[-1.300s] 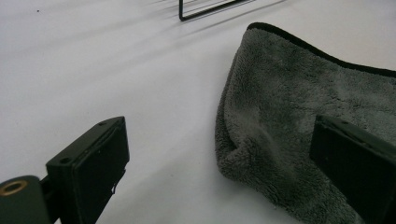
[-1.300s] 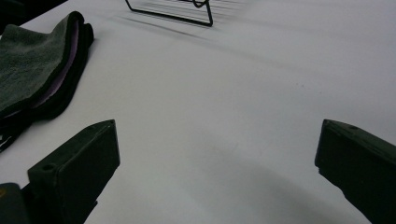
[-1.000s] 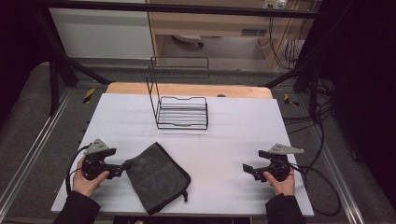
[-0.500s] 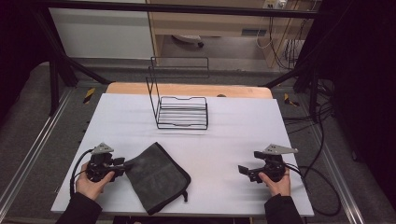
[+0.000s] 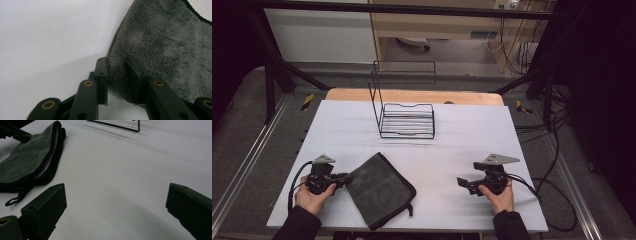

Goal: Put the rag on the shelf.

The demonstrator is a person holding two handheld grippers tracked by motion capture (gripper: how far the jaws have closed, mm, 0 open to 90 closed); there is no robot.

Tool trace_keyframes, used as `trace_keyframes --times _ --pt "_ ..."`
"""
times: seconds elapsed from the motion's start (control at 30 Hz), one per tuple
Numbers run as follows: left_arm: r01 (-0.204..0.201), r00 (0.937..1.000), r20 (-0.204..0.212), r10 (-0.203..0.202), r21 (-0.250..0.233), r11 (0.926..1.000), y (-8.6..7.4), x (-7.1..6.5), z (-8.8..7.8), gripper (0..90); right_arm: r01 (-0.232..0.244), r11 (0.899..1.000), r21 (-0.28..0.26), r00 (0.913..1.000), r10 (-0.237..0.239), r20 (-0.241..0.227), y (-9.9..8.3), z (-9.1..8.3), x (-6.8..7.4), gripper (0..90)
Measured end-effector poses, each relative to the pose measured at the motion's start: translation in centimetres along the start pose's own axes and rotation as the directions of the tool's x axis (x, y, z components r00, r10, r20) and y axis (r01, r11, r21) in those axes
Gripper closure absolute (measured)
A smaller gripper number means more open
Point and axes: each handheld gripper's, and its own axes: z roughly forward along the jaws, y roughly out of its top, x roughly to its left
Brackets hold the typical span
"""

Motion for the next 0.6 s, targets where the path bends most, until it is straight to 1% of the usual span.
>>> trace_keyframes --times 0.03,0.2,0.33,0.4,0.47,0.53,0.57,0.6 --pt "0.0 1.0 -0.003 0.0 -0.001 1.0 0.0 0.0 0.0 74.5 -0.001 1.0 0.01 1.0 0.001 -0.002 0.5 0.7 0.9 6.2" --pt "-0.002 1.0 -0.002 0.002 -0.004 1.0 0.0 0.0 0.0 75.5 0.043 0.998 0.034 0.9981 -0.042 -0.046 1.7 2.7 3.7 7.9" --pt "-0.011 0.9999 -0.009 0.011 -0.015 0.9998 -0.2 -0.1 0.1 75.4 0.071 0.995 0.074 0.9961 -0.067 -0.058 2.3 4.6 6.1 7.4" --pt "-0.012 0.9999 -0.008 0.012 -0.017 0.9998 -0.3 -0.1 0.2 75.2 0.087 0.992 0.09 0.9939 -0.08 -0.076 2.6 5.4 7.1 6.8" --pt "-0.009 0.9999 -0.004 0.009 -0.023 0.9997 -0.4 0.0 0.2 75.1 0.098 0.991 0.096 0.9907 -0.088 -0.104 3.0 6.3 8.1 7.4" --pt "-0.009 1.0 -0.004 0.009 -0.025 0.9996 -0.4 0.0 0.2 75.1 0.108 0.988 0.106 0.987 -0.093 -0.131 3.4 7.2 9.0 12.0" --pt "-0.009 1.0 -0.004 0.009 -0.025 0.9996 -0.4 0.0 0.2 75.1 0.117 0.987 0.113 0.9856 -0.101 -0.135 3.5 7.6 9.5 15.8" --pt "-0.01 0.9999 -0.005 0.01 -0.026 0.9996 -0.4 -0.1 0.2 75.1 0.117 0.987 0.113 0.9856 -0.101 -0.135 3.5 7.6 9.5 15.8"
